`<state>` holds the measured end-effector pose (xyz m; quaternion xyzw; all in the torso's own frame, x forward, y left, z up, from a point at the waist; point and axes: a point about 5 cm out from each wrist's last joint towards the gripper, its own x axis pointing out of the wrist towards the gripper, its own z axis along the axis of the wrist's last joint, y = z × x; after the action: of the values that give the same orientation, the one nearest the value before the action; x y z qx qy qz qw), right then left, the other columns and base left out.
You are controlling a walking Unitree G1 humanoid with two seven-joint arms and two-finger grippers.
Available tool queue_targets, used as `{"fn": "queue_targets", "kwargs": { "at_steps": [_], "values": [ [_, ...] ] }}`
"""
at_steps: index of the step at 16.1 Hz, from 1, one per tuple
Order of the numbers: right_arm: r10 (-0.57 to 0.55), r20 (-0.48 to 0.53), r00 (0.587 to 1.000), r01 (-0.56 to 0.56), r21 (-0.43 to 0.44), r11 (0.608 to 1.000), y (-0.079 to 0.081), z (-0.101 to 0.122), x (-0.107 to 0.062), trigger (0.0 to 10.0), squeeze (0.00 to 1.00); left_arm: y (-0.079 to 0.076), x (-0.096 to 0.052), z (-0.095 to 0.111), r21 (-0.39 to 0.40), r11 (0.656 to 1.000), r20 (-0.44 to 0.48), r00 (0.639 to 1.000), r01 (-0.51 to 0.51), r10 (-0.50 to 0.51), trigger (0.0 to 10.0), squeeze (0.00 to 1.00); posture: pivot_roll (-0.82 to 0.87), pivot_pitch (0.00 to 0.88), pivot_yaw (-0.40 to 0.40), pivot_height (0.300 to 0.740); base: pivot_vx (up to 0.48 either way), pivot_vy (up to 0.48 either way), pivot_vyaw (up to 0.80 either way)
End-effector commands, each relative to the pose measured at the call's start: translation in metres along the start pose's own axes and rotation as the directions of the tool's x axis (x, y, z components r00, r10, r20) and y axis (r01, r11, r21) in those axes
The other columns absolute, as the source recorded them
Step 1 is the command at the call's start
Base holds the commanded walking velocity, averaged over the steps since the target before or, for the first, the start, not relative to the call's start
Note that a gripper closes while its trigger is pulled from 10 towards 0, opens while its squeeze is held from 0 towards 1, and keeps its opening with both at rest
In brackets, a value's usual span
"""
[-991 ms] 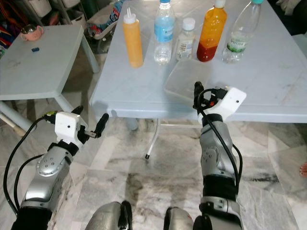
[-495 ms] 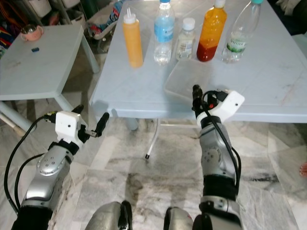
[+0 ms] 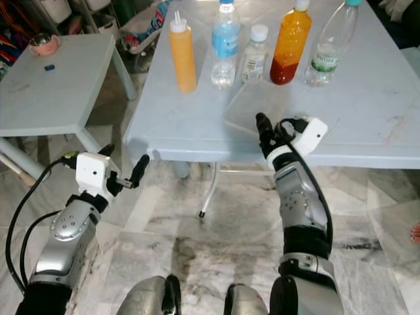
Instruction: Restocking fridge
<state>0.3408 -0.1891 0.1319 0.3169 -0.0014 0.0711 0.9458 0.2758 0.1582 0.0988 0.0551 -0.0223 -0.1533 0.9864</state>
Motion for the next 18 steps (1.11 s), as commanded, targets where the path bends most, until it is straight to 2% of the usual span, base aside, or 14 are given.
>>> {"fn": "queue_targets", "kwargs": {
  "at_steps": [1, 9, 13, 18],
  "values": [
    [0.011, -0.012, 1.0, -0.01, 0.029, 1.0, 0.0, -0.002, 0.001, 0.0, 0.0, 0.003, -0.002, -0.002, 0.018, 1.0, -0.008, 1.0, -0.01, 0.01, 10.0, 0.0, 0.06, 0.112, 0.086, 0.74, 0.0, 0.0, 0.0],
    [-0.065, -0.003, 0.998, 0.064, 0.094, 0.993, -0.015, -0.001, -0.005, 0.0, 0.0, 0.001, 0.0, -0.001, 0.015, 1.0, -0.004, 1.0, -0.002, 0.002, 10.0, 0.0, 0.05, 0.113, 0.092, 0.74, 0.0, 0.0, 0.0],
    [-0.092, 0.005, 0.996, 0.09, 0.127, 0.988, -0.018, 0.003, -0.003, 0.0, 0.0, 0.001, 0.0, -0.001, 0.014, 1.0, -0.004, 1.0, -0.003, 0.003, 10.0, 0.0, 0.05, 0.113, 0.089, 0.74, 0.0, 0.0, 0.0],
    [-0.097, 0.013, 0.995, 0.095, 0.127, 0.987, -0.016, 0.006, -0.001, 0.0, 0.0, 0.001, 0.001, -0.001, 0.015, 1.0, -0.001, 1.0, -0.009, 0.009, 10.0, 0.0, 0.05, 0.112, 0.09, 0.74, 0.0, 0.0, 0.0]
  ]
}}
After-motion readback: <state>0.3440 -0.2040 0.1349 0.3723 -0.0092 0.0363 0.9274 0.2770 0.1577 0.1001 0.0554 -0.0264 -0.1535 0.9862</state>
